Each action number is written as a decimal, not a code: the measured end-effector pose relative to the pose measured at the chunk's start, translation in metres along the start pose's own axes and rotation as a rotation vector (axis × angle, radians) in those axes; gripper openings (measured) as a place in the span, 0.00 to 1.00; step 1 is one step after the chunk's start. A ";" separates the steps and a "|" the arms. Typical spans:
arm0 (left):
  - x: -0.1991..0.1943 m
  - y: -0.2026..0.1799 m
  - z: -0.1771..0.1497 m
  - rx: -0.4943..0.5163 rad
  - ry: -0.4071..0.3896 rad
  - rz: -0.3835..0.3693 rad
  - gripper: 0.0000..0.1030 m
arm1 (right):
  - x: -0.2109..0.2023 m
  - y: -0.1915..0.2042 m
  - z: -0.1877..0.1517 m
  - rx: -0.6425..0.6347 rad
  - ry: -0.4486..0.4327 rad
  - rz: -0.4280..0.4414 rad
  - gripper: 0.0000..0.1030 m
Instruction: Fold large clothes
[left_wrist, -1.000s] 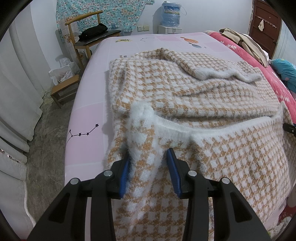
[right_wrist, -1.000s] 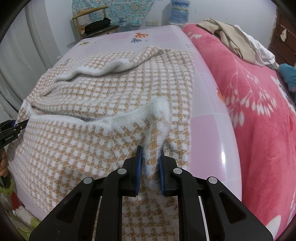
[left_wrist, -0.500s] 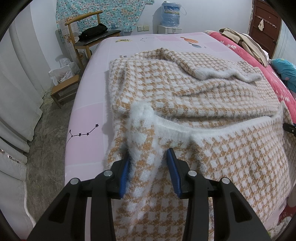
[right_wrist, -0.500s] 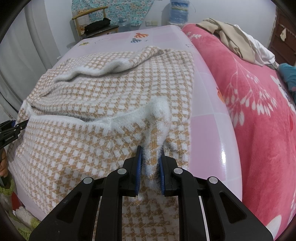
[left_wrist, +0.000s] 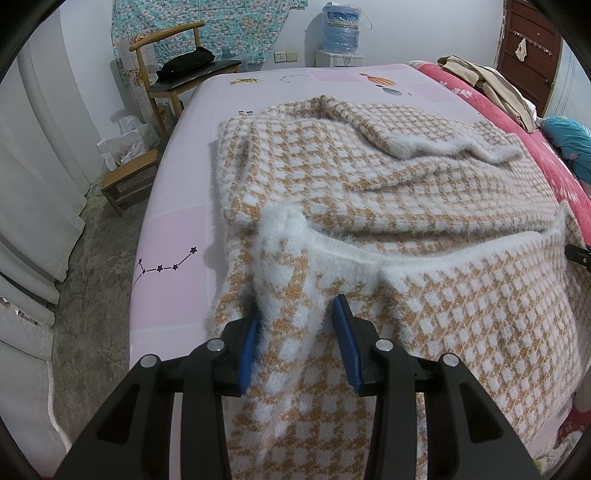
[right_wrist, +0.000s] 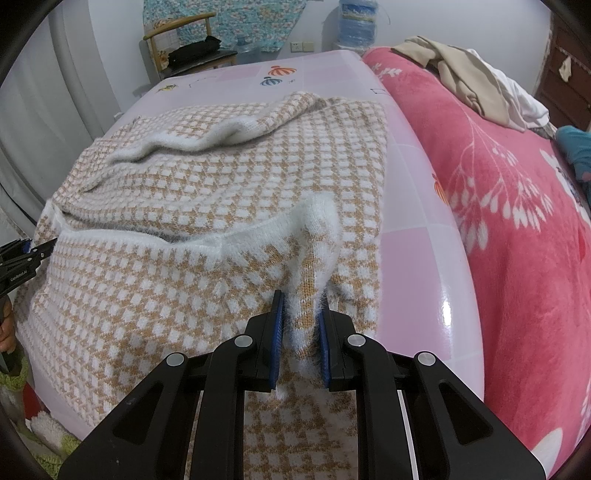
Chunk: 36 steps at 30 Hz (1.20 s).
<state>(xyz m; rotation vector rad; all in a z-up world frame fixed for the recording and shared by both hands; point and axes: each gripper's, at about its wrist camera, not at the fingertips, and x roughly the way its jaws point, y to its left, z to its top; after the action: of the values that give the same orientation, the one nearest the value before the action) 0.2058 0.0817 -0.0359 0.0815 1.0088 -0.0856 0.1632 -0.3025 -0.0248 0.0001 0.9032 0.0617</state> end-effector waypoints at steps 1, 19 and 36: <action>0.000 0.003 0.001 0.000 0.000 0.000 0.37 | 0.000 0.000 0.000 -0.001 0.000 0.000 0.15; 0.000 0.001 0.000 0.000 -0.001 0.003 0.37 | 0.000 0.000 0.000 -0.002 0.000 0.000 0.15; -0.001 -0.004 -0.002 0.002 -0.001 0.007 0.37 | 0.000 0.001 0.000 0.000 0.000 -0.002 0.15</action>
<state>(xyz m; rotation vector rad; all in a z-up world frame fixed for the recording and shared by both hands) 0.2030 0.0776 -0.0362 0.0869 1.0076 -0.0799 0.1628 -0.3017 -0.0250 -0.0006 0.9028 0.0600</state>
